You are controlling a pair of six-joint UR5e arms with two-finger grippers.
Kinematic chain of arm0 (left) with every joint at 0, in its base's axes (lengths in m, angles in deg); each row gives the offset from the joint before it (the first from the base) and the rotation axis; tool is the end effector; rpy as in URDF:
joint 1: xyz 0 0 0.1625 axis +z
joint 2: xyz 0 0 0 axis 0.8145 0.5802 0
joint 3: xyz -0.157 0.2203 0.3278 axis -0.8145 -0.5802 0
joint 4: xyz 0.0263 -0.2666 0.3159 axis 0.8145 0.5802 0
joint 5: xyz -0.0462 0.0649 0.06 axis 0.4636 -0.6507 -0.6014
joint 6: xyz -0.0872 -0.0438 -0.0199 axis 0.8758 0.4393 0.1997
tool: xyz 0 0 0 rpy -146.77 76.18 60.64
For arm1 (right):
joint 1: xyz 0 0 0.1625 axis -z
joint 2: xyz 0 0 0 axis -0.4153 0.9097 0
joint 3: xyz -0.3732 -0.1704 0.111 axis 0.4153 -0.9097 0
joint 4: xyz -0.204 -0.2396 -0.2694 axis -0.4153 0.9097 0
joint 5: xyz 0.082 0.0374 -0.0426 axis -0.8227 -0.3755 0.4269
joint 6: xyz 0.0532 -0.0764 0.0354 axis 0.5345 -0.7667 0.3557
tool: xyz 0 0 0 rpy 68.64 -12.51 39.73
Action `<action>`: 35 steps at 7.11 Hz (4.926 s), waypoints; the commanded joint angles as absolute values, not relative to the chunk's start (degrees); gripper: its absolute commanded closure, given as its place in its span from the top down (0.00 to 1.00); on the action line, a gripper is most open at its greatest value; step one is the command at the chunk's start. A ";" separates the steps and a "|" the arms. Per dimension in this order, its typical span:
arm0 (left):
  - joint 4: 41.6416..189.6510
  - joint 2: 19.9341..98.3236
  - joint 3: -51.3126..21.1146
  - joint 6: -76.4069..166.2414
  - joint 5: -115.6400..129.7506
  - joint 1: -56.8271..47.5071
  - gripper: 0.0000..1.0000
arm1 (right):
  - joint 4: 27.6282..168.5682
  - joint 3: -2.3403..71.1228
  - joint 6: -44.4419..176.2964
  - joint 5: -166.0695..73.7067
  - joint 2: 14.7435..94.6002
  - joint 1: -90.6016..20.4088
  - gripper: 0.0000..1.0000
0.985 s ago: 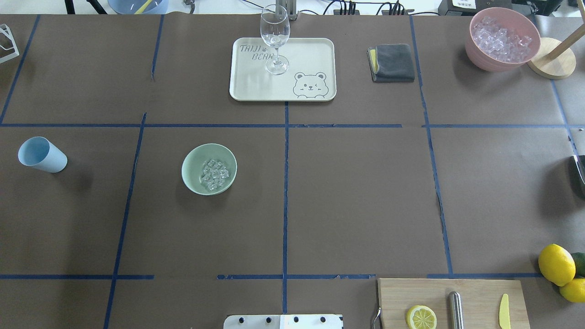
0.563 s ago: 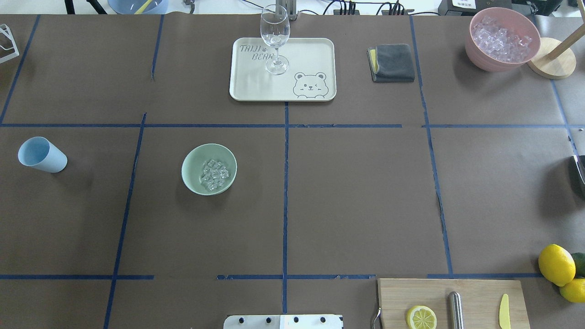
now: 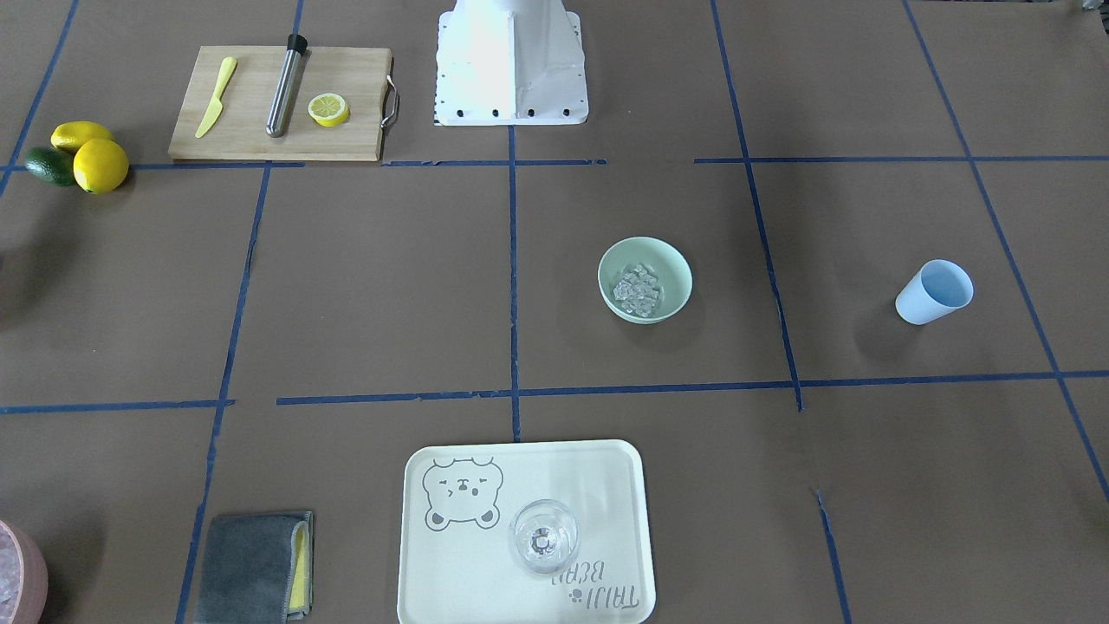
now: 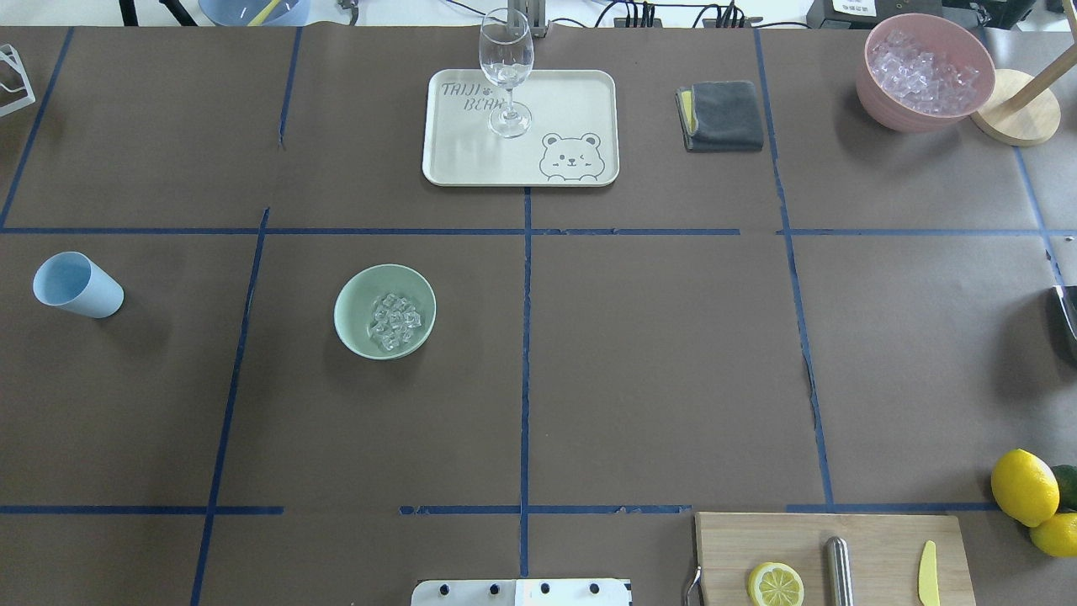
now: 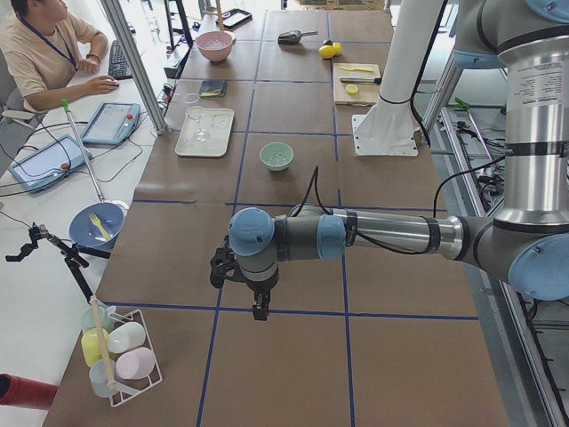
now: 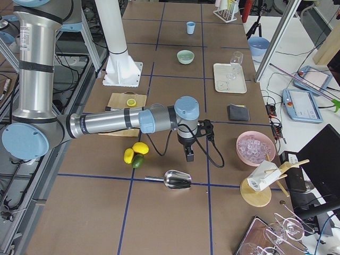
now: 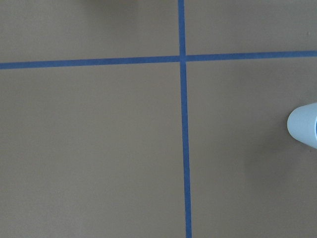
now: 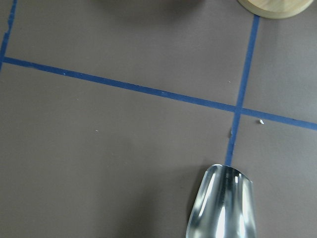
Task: Pour ice into bowl
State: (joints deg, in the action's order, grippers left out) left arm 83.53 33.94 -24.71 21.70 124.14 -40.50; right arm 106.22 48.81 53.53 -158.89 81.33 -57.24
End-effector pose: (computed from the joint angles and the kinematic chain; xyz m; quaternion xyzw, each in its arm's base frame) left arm -0.0977 -0.4411 0.6187 0.0418 0.4096 0.0243 0.9110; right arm -0.0034 -0.4565 0.5503 0.0862 -0.3963 -0.0867 0.9099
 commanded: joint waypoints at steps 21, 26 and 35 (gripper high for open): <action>88.84 33.73 -25.38 21.66 124.83 -40.91 1.00 | 98.87 9.06 124.04 -122.65 13.78 1.42 0.00; 89.19 33.56 -24.59 21.57 124.83 -40.91 1.00 | 99.13 37.41 119.34 -133.04 37.89 -9.78 0.00; 91.04 33.56 -23.97 21.49 124.83 -40.74 1.00 | 66.17 31.11 85.21 -156.20 79.77 -35.21 0.00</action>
State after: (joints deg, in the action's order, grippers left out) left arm 90.96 33.56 -23.97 21.49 124.83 -40.75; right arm 75.82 37.39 86.16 -152.85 77.29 -32.58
